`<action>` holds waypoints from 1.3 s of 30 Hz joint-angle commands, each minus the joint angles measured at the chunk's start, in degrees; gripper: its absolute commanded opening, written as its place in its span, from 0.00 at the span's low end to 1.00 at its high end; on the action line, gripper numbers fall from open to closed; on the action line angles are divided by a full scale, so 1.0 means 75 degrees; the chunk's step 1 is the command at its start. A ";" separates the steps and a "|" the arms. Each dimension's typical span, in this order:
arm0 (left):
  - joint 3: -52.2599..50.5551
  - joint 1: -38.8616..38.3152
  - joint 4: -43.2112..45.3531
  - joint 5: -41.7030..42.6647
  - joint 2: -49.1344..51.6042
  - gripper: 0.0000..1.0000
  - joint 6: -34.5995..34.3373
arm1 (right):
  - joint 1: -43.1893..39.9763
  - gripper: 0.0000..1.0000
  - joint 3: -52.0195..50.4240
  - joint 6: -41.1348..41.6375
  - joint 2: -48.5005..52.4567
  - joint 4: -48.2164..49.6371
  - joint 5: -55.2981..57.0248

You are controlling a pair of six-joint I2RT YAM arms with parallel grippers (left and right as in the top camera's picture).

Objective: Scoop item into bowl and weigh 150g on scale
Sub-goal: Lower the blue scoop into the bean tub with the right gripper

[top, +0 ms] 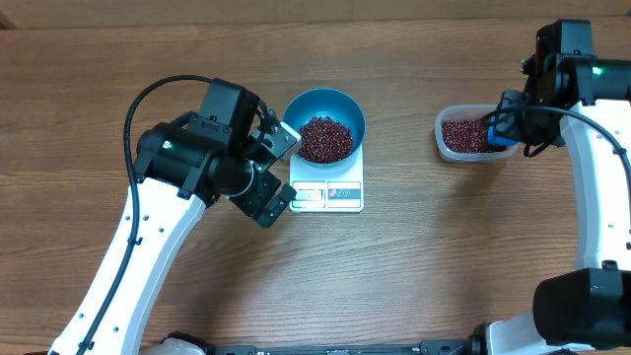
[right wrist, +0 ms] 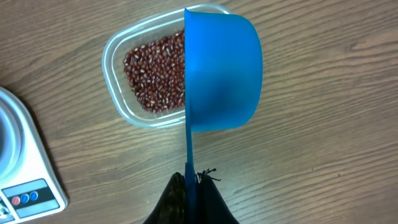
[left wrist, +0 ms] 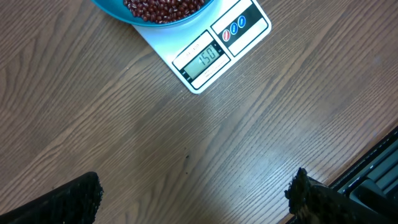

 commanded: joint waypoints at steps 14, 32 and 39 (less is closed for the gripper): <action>-0.0026 0.0035 0.0006 0.0114 -0.0102 0.99 0.0172 | 0.0866 0.04 0.0192 0.0026 0.0160 0.0105 0.1425; -0.0026 0.0035 0.0006 0.0114 -0.0102 1.00 0.0172 | 0.1580 0.04 0.0192 0.0055 0.0175 0.0038 0.2567; -0.0026 0.0035 0.0006 0.0114 -0.0102 0.99 0.0172 | 0.1489 0.04 0.0192 0.0321 0.0175 0.0350 0.0950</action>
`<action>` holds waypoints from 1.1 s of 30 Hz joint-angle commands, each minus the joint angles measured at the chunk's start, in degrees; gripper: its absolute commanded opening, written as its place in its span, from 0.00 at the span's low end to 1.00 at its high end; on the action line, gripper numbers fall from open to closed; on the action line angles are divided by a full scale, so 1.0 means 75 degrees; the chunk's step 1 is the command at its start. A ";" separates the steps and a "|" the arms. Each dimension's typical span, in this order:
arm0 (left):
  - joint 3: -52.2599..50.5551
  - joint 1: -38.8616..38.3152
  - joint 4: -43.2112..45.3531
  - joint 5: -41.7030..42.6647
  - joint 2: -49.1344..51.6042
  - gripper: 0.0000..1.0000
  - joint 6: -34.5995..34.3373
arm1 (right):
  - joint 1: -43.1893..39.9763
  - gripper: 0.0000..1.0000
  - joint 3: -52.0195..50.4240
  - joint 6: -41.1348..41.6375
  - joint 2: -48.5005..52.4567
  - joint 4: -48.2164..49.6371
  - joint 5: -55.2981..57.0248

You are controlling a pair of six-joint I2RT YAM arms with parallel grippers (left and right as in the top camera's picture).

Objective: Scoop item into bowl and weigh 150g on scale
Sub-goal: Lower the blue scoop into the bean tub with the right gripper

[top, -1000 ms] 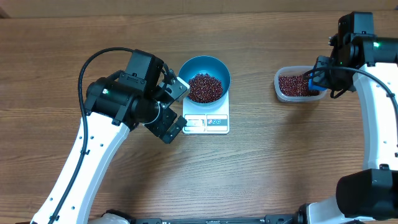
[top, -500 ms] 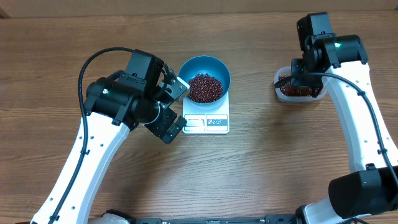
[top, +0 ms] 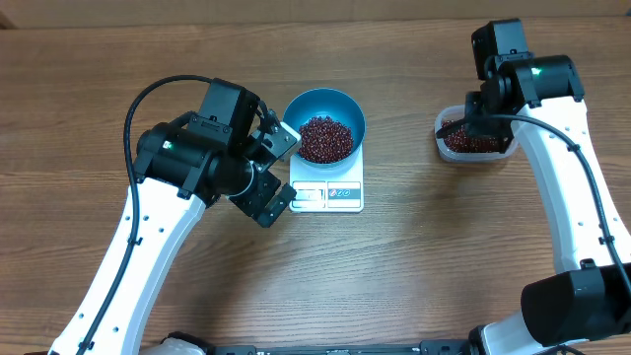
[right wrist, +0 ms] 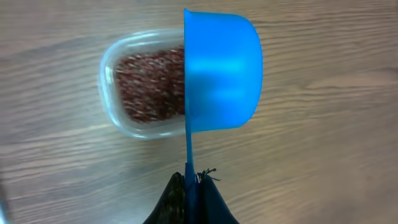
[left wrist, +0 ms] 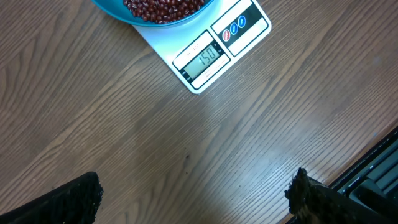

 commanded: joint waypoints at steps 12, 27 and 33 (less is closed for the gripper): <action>-0.0026 0.0035 0.0006 0.0117 -0.0102 1.00 0.0172 | -0.0662 0.04 0.0172 0.2017 0.0026 -0.0047 -0.1979; -0.0026 0.0035 0.0006 0.0117 -0.0102 0.99 0.0172 | -0.0810 0.04 -0.0784 0.2422 0.0035 0.0799 -0.2771; -0.0026 0.0035 0.0006 0.0117 -0.0102 1.00 0.0172 | -0.0970 0.04 -0.0871 0.2512 0.0198 0.0810 -0.2769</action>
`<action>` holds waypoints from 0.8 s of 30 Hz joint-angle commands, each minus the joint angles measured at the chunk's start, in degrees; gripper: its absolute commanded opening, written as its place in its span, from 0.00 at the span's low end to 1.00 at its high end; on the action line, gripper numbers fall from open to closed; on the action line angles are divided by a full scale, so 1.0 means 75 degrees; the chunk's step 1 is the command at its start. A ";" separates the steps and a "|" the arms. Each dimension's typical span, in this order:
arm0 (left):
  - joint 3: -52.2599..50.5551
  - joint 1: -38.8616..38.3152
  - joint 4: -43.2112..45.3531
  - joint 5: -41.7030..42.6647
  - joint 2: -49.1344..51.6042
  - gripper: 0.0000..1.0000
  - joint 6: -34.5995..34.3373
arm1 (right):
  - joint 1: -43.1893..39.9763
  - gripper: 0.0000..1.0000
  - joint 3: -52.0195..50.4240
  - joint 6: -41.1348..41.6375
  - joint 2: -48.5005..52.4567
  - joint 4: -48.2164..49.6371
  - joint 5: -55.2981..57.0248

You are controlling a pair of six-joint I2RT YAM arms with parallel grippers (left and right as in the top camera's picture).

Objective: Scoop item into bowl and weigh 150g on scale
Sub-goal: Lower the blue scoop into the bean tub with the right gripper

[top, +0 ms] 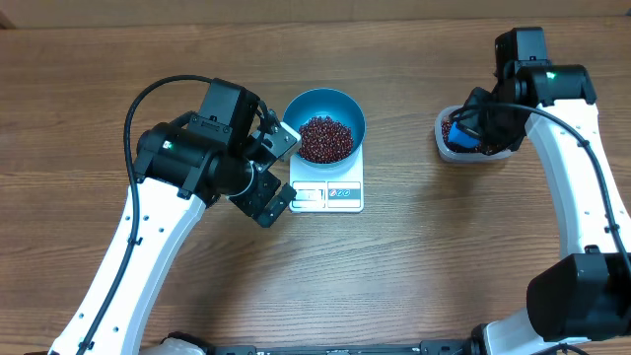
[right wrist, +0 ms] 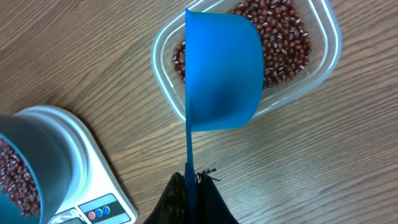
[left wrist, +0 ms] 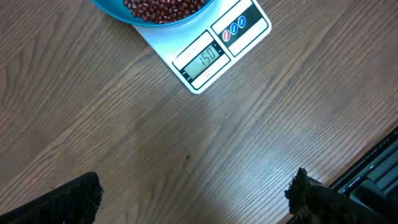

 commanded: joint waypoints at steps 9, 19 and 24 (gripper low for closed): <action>-0.0026 0.0035 0.0006 0.0114 -0.0102 1.00 0.0172 | -0.0187 0.04 -0.0565 0.0189 0.0388 0.0353 -0.0047; -0.0026 0.0035 0.0006 0.0114 -0.0102 0.99 0.0172 | -0.0192 0.56 -0.0562 0.0224 0.0388 0.0347 -0.0041; -0.0026 0.0035 0.0006 0.0114 -0.0102 1.00 0.0172 | -0.0192 0.93 -0.0560 0.0224 0.0382 0.0344 -0.0041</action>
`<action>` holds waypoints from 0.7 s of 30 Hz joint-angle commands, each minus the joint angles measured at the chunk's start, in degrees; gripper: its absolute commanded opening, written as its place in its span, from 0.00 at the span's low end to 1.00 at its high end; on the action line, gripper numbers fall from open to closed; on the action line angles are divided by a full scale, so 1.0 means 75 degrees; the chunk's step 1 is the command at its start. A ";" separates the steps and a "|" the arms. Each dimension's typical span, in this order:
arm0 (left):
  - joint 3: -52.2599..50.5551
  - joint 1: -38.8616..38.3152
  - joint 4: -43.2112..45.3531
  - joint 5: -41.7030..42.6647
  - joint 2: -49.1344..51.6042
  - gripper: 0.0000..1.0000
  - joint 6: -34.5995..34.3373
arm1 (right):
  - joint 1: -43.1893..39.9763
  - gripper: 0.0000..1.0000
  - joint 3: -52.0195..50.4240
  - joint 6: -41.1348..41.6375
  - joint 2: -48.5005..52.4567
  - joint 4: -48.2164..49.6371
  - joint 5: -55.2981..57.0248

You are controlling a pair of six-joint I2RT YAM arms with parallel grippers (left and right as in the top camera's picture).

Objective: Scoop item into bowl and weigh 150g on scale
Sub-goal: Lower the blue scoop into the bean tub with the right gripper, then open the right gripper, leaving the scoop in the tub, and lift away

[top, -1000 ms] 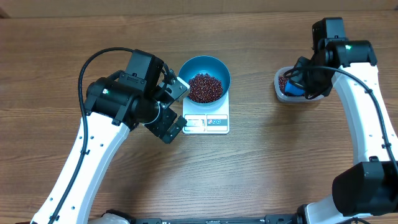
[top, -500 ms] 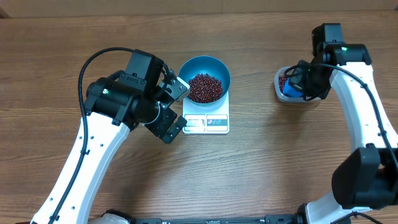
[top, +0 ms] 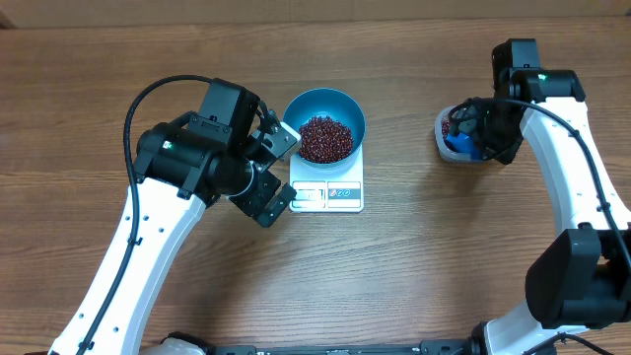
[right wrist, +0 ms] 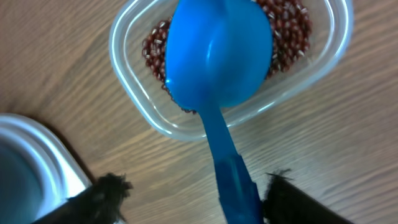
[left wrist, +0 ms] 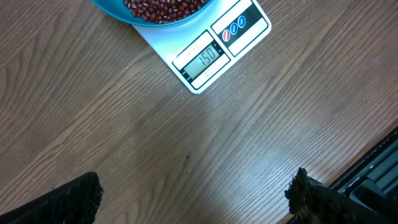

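A blue bowl (top: 324,126) of red beans stands on the white scale (top: 340,195). In the left wrist view the scale's display (left wrist: 204,58) reads 150. My left gripper (top: 284,170) hangs open just left of the scale, with nothing between its fingers (left wrist: 73,198). The blue scoop (right wrist: 217,53) lies on the beans in the clear container (right wrist: 134,102), its handle (right wrist: 231,177) sticking out over the rim. My right gripper (right wrist: 196,196) is open around that handle, which runs close by the right finger (right wrist: 292,200).
The container (top: 441,126) sits at the back right of the wooden table, well apart from the scale. The scale's corner (right wrist: 37,152) shows at the left of the right wrist view. A black table-edge fixture (left wrist: 373,174) lies near the left gripper.
My right gripper has opened and let go of the scoop. The scoop, held on edge over the container before, now lies on the beans. The left arm and the scale reading are unchanged.
My right gripper held the blue scoop on edge beside the container's beans. It still held it there a moment later, then over the container's middle. Now the scoop rests in the container, released. The display read 150 throughout and the left arm stayed still.
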 commanded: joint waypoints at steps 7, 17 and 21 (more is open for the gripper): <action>-0.0026 0.0035 0.0006 0.0117 -0.0102 1.00 0.0172 | -0.0087 1.00 -0.0038 0.0090 -0.0035 0.0015 0.0105; -0.0026 0.0035 0.0006 0.0117 -0.0102 1.00 0.0172 | -0.0122 1.00 0.0592 0.0052 -0.0283 0.0020 0.0571; -0.0026 0.0035 0.0006 0.0119 -0.0102 0.99 0.0172 | -0.0122 1.00 0.0988 0.0055 -0.0542 0.0029 0.0976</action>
